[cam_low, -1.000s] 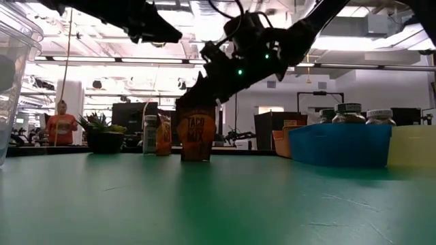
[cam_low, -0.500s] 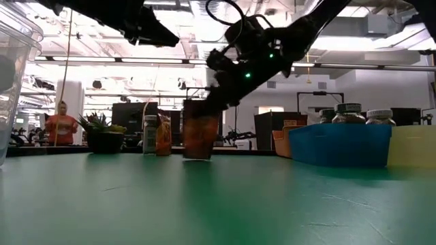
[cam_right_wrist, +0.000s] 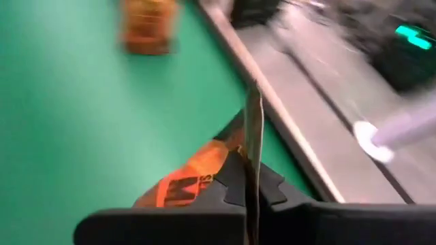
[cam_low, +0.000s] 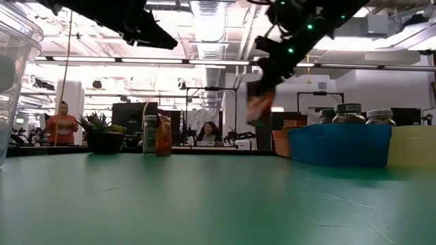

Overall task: Sort spices by type
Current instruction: Put the bottom brown seasoning pack into the orange bin, then put the brown seasoning packet into the orange bin

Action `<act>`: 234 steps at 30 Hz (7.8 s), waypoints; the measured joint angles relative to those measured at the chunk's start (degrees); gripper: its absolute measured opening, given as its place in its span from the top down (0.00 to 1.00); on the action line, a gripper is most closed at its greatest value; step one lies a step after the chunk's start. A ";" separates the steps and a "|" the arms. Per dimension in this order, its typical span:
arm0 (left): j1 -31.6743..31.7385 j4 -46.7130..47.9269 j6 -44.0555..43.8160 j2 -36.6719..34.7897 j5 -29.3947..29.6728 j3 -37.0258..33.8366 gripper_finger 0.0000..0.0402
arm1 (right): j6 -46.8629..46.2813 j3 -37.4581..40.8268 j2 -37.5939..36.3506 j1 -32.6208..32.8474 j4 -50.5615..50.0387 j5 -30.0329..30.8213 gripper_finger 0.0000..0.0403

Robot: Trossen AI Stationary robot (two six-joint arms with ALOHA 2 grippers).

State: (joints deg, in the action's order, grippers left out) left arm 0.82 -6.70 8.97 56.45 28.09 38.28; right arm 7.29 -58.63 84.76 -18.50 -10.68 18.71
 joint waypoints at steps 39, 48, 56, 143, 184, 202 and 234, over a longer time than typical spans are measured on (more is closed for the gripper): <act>0.02 -0.44 0.27 0.00 1.06 0.02 0.62 | -22.31 15.37 -10.41 -9.62 0.51 12.54 0.95; 0.01 -0.48 0.04 0.00 1.06 0.04 0.62 | -22.36 15.37 -10.41 -8.50 0.46 9.62 0.81; 0.02 -0.47 0.20 0.00 1.06 0.05 0.62 | -22.14 15.37 -10.48 -8.51 0.44 9.50 0.58; 27.45 26.73 -11.97 20.55 -14.77 12.95 1.00 | -9.20 14.89 -9.12 12.54 18.58 3.69 0.44; 9.37 12.13 -6.67 32.33 -36.23 15.67 1.00 | -2.87 3.08 6.56 18.01 15.25 -13.52 0.35; 9.51 9.30 -4.24 29.04 -38.32 15.67 1.00 | 0.92 3.08 6.39 18.50 12.29 -8.94 0.36; 9.68 9.77 -1.38 26.36 -25.35 15.67 0.57 | -7.43 -3.01 2.38 15.33 -8.46 2.40 0.96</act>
State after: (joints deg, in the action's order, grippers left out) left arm 10.50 3.07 7.60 82.81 2.74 53.95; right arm -0.13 -61.64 87.14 -3.17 -19.14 21.10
